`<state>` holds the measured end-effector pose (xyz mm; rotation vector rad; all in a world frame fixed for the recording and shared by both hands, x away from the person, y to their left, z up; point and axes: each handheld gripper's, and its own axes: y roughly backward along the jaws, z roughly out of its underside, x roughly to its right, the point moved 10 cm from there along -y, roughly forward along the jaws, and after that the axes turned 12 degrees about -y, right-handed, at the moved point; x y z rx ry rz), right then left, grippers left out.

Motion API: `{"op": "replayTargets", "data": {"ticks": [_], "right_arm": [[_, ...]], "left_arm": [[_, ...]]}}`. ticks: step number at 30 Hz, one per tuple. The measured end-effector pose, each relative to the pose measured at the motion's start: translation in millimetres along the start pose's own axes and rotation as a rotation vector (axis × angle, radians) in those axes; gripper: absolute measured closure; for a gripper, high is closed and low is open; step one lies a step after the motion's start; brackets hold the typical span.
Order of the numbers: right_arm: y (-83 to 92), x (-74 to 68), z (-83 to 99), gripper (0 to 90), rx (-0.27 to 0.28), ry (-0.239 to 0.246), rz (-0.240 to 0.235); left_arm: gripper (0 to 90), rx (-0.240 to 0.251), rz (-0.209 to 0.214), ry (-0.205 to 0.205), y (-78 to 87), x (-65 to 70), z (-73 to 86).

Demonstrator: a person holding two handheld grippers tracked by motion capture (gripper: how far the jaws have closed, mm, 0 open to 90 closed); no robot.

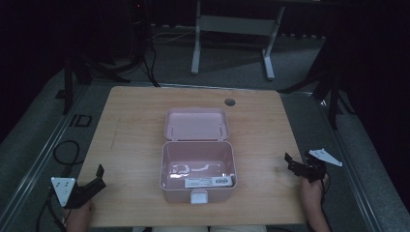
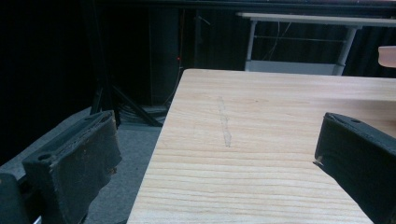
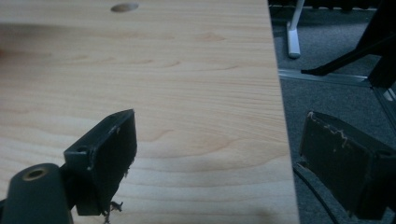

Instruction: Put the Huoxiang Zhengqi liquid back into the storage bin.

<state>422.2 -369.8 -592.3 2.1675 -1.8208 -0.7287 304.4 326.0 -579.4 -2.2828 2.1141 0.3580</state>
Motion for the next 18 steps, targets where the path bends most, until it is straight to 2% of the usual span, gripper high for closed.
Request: {"op": "replayTargets", "data": {"ticks": [7, 9, 18], "right_arm": [[-2.7, 0.5, 3.1, 11.1, -0.02, -0.001, 0.012], [-3.8, 1.4, 3.8, 11.0, -0.026, 0.005, 0.027], [-5.4, 1.3, 2.4, 11.0, -0.025, -0.001, 0.028]], "left_arm": [[0.4, 0.005, -0.001, 0.005, 0.3, -0.4, -0.2], [0.4, 0.007, -0.003, 0.007, 0.6, -0.4, -0.4], [0.4, 0.01, -0.007, 0.005, 0.9, -0.3, -0.6]]}}
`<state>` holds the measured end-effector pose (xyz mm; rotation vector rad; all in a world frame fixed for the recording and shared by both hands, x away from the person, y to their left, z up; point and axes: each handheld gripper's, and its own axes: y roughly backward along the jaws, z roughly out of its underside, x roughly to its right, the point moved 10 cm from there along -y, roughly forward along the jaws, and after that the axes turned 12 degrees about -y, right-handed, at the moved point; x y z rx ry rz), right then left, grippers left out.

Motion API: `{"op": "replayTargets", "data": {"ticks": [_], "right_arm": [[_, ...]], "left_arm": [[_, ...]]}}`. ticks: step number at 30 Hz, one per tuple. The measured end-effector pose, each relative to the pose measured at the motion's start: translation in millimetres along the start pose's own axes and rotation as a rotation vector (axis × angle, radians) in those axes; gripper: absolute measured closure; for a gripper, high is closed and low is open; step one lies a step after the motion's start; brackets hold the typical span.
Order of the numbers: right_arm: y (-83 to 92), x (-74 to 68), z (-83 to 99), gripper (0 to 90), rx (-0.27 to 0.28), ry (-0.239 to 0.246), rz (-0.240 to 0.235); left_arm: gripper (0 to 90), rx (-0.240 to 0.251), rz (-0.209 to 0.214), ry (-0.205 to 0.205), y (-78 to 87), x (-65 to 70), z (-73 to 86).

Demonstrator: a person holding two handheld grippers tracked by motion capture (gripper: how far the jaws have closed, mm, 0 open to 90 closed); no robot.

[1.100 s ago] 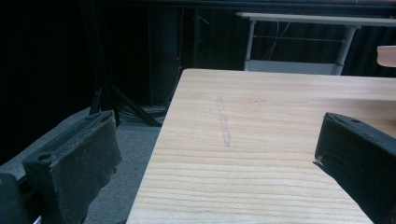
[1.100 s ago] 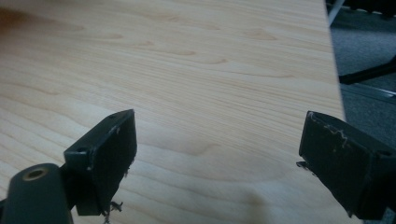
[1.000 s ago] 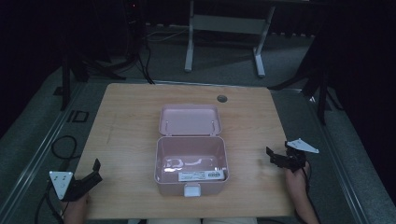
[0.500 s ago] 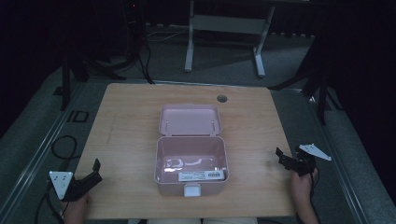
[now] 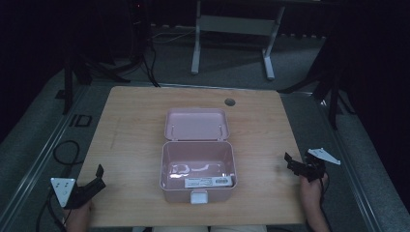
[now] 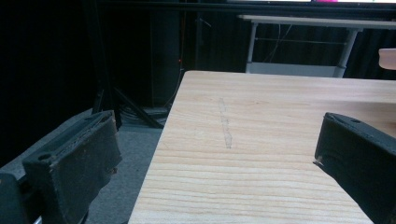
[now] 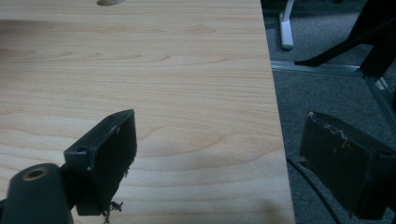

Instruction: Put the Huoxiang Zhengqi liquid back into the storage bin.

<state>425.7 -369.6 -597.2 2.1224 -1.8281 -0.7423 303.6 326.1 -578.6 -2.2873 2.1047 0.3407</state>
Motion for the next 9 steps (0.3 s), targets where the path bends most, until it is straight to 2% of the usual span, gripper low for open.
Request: {"op": "replayTargets", "data": {"ticks": [9], "right_arm": [[-0.7, -1.3, 0.6, 11.1, -0.008, 0.015, 0.003]], "left_arm": [[0.4, 0.003, 0.0, 0.001, 0.4, -0.3, -0.1]]}}
